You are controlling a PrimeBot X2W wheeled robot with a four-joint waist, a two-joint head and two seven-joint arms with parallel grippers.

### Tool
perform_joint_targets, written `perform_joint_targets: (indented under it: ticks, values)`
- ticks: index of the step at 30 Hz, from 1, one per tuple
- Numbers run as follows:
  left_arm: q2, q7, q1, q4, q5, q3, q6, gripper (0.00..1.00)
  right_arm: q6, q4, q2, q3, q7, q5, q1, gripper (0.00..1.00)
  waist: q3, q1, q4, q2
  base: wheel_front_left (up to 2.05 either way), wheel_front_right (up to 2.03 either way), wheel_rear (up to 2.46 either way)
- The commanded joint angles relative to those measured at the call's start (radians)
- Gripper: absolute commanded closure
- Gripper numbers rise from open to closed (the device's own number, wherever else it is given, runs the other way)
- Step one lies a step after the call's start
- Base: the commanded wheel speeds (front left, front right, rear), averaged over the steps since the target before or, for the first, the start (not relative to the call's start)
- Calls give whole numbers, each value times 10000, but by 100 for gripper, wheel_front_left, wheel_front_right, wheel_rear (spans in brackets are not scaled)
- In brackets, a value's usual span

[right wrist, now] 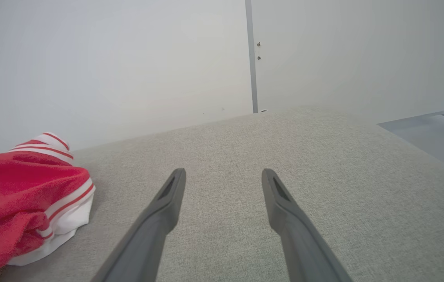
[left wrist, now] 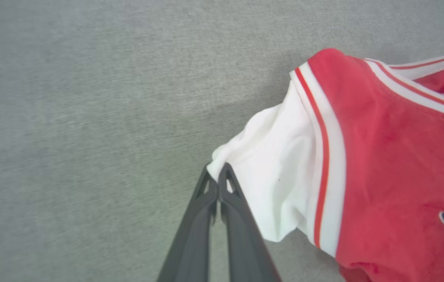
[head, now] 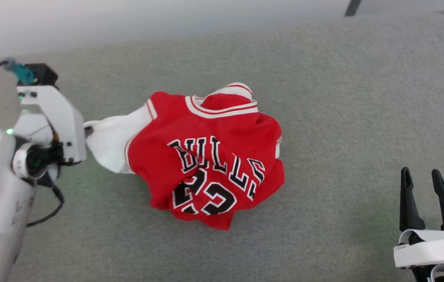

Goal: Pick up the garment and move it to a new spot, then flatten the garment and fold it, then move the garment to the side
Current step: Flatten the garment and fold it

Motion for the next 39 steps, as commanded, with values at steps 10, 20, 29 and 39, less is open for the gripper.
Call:
perform_joint_targets:
  ticks: [10, 20, 29, 39]
  values:
    - [1143, -365, 1085, 54, 512, 97, 451, 100, 4, 45, -65, -31, -11, -53, 314, 0, -1041, 0, 916, -1, 0, 0, 0]
    - [1592, -768, 2145, 744, 486, 289, 942, 100, 4, 78, -78, 2, -11, 53, 409, 0, -1183, 0, 834, -1, 0, 0, 0]
    - [1200, -1417, 2202, 862, 179, 415, 662, 0, 4, 198, -114, 13, -11, 108, 503, 0, -1478, 0, 1006, -1, 0, 0, 0]
    - [898, -3135, 2526, -214, 469, 310, 112, 0, 4, 444, -415, 441, 258, 204, 735, 0, -2692, 0, 1888, -1, 0, 0, 0]
